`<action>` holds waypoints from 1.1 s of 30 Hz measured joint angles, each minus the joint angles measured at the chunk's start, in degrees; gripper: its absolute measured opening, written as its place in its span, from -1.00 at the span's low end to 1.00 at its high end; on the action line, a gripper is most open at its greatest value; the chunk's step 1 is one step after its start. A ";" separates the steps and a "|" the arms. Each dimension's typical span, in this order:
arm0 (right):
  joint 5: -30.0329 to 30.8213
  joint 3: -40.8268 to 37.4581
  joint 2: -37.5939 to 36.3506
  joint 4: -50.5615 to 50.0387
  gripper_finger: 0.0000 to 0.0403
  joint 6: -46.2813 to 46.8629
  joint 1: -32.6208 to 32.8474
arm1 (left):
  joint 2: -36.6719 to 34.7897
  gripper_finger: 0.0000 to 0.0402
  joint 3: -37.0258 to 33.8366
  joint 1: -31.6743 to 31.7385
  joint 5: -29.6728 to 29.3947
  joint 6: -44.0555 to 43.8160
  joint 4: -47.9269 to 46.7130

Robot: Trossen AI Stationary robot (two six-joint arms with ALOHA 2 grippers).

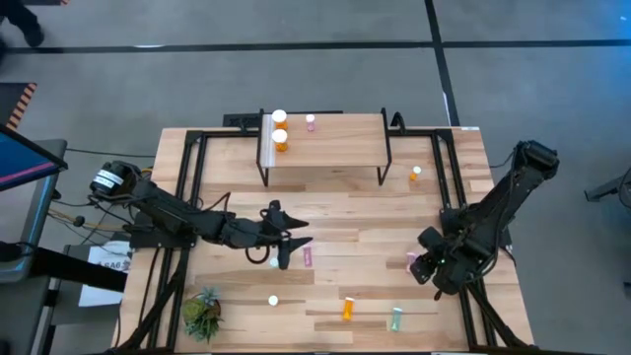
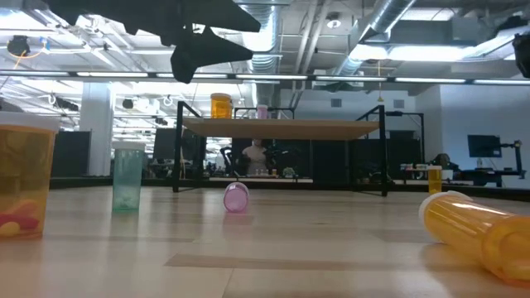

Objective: Pick and place medicine bottles onto shelf by color
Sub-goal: Put the right pink pill bottle on the shelf aligned with the other pink pill bottle

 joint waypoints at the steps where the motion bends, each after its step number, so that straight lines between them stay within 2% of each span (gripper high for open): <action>1: 0.30 0.00 0.00 0.06 0.12 1.36 -0.11 | -0.01 0.04 -0.01 0.21 -0.02 0.22 0.05; 9: 1.07 0.04 5.19 1.74 0.12 8.91 -0.15 | -0.01 0.04 0.00 0.25 0.36 0.08 -0.84; 15: 0.72 0.04 9.87 6.43 0.12 9.65 -0.24 | -0.01 0.04 0.00 0.22 2.79 -1.28 -2.13; 20: -2.94 0.04 13.75 7.57 0.12 10.42 -0.63 | -0.03 0.04 0.01 0.22 2.73 -1.31 -2.17; 27: -5.70 0.09 17.58 7.62 0.12 9.39 -1.74 | -0.03 0.04 -0.01 0.22 3.00 -1.22 -2.30; 33: -6.63 0.07 17.62 7.72 0.12 0.93 -2.47 | -0.03 0.04 0.00 0.22 3.00 -1.24 -2.93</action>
